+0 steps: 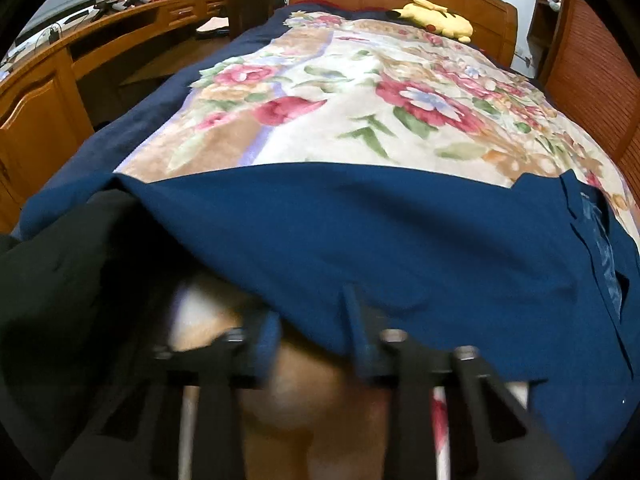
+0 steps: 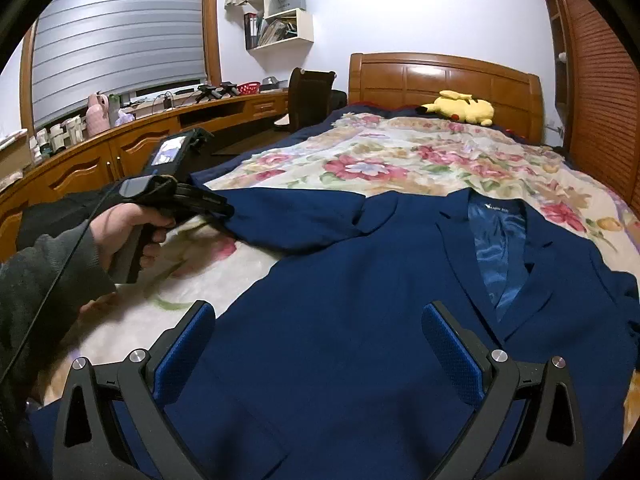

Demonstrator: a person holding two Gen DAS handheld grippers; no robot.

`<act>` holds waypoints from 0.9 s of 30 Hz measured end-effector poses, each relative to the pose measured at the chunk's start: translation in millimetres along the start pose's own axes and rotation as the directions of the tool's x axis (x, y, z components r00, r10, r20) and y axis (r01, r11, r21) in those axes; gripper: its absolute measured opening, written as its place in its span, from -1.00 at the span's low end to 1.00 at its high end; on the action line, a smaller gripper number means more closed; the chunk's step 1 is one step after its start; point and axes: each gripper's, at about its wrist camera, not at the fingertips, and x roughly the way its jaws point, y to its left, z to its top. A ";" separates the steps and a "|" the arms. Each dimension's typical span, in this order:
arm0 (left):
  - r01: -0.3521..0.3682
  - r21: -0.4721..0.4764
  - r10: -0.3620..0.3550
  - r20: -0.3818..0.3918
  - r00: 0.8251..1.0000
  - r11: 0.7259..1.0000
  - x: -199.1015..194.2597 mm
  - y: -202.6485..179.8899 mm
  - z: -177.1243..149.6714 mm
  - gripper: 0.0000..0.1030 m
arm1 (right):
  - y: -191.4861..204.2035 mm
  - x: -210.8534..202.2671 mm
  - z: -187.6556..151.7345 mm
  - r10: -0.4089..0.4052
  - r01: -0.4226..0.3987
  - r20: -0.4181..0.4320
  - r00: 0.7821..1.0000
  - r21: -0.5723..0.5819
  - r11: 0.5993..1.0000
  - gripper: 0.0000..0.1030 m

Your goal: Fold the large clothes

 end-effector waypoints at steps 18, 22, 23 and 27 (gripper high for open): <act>0.115 0.325 -0.176 0.166 0.970 0.939 -153.5 -128.0 -23.2 -0.93 | -22.0 -42.7 4.0 -0.037 0.035 0.050 0.998 0.042 0.999 0.99; 0.127 0.403 -0.206 0.157 0.966 0.906 -177.8 -156.0 -46.3 -0.93 | -23.5 -57.2 -0.7 -0.052 0.048 0.071 0.996 0.057 0.997 0.99; 0.128 0.414 -0.208 0.156 0.966 0.901 -181.6 -160.3 -51.4 -0.93 | -23.4 -59.8 -2.4 -0.055 0.050 0.075 0.996 0.060 0.997 0.99; 0.115 0.430 -0.193 0.142 0.971 0.895 -189.6 -169.6 -76.0 -0.89 | -20.0 -63.9 -7.6 -0.061 0.056 0.080 0.995 0.068 0.996 0.99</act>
